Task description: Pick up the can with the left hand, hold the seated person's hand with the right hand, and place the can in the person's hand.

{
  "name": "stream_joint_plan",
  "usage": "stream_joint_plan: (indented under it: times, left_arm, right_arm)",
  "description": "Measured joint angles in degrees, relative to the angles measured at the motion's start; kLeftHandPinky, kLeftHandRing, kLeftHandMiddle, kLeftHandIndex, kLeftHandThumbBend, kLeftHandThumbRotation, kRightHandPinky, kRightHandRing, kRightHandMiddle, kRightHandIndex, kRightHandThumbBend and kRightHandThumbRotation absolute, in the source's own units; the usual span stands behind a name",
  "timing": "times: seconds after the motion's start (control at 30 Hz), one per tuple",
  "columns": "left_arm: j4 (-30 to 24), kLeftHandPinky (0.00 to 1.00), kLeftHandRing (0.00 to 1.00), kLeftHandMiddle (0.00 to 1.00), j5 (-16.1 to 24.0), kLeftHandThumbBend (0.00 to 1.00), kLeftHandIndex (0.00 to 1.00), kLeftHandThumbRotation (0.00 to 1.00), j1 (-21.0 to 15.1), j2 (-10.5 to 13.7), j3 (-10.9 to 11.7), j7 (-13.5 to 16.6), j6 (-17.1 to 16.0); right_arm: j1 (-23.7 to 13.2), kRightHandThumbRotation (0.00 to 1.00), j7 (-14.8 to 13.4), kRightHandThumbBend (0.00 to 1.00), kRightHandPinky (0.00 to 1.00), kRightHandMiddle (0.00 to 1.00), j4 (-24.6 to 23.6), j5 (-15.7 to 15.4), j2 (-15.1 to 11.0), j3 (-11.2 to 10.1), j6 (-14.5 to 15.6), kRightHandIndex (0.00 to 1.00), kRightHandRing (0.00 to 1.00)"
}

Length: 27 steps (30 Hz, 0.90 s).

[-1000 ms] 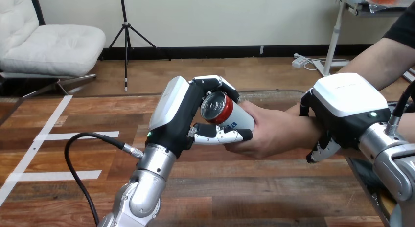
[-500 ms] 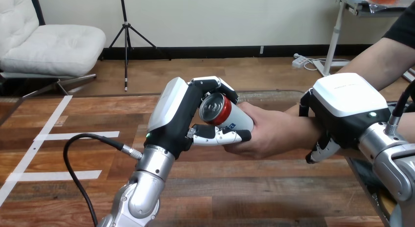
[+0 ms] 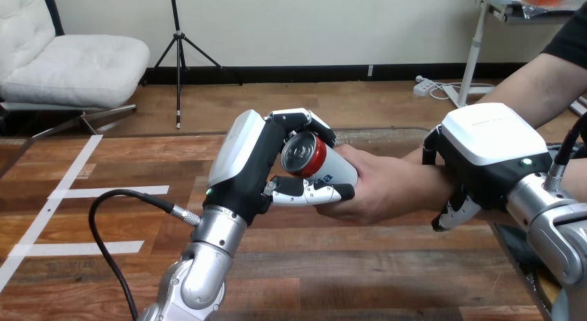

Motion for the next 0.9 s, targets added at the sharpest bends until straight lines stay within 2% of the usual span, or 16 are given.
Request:
stream_joint_plan:
  times: [0.47, 0.9]
  left_arm:
    - [0.0, 0.33, 0.39, 0.47, 0.0, 0.67, 0.49, 0.0, 0.0, 0.0, 0.0, 0.2, 0.0]
    - [0.0, 0.33, 0.39, 0.47, 0.1, 0.67, 0.5, 0.0, 0.0, 0.0, 0.0, 0.3, 0.0]
  right_arm:
    - [0.0, 0.0, 0.4, 0.87, 0.1, 0.25, -0.2, 0.0, 0.0, 0.0, 0.3, 0.48, 0.17]
    - [0.0, 0.0, 1.0, 0.87, 0.11, 0.27, -0.3, -0.1, 0.0, 0.0, 0.4, 0.48, 0.17]
